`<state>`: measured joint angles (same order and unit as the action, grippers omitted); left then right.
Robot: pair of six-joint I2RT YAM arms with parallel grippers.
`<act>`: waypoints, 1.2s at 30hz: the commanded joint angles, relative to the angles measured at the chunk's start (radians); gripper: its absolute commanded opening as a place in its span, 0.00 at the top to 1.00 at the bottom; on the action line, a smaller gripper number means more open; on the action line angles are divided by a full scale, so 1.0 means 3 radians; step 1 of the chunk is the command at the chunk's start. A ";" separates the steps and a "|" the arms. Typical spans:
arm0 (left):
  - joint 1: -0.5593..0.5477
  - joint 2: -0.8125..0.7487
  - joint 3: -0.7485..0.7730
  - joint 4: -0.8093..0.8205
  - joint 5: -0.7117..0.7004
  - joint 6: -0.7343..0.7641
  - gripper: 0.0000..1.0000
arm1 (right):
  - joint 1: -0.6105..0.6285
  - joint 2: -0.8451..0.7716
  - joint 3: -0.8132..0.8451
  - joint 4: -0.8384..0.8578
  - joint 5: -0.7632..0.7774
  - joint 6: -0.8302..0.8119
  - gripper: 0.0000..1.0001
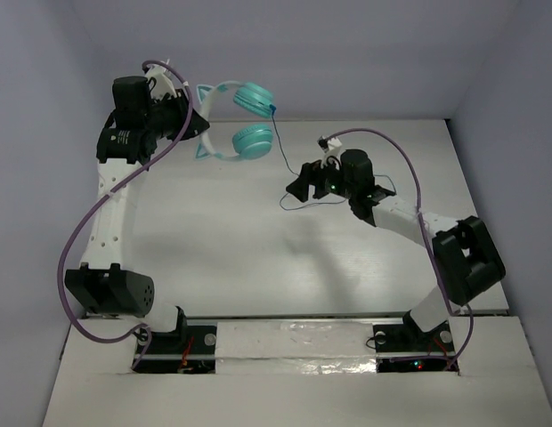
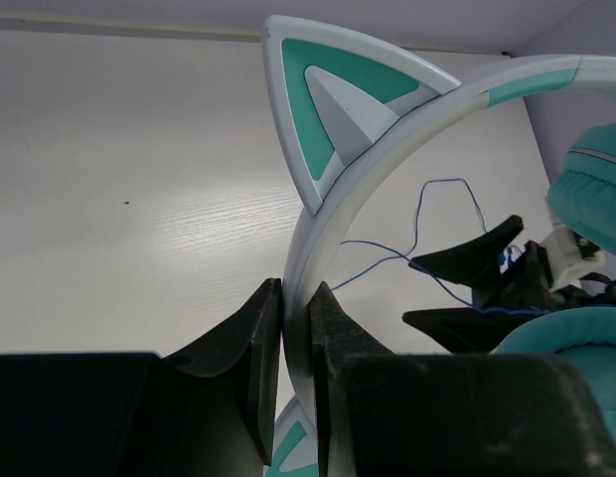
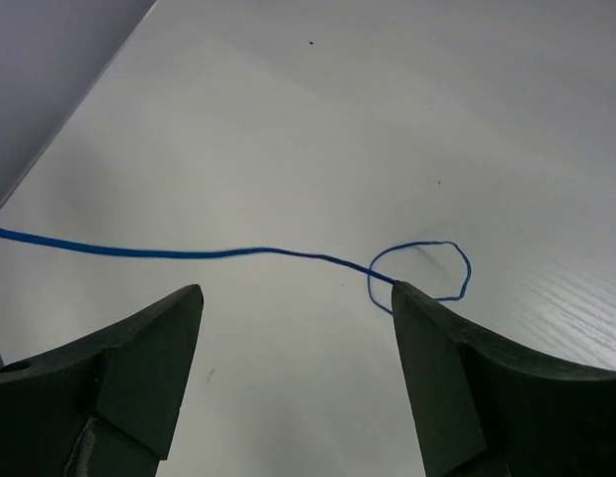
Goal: Wrap the headphones
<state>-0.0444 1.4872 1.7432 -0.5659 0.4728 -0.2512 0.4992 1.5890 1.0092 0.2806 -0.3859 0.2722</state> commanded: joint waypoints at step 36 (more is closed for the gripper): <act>0.0000 -0.0217 0.0903 0.0179 0.0551 -0.0605 1.00 | 0.0120 0.0956 -0.0015 0.2193 -0.0519 0.0728 0.32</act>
<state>-0.0444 1.4525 1.9514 -0.5949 0.6022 -0.3851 0.5198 1.8519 0.9798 0.7986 -0.5018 0.4419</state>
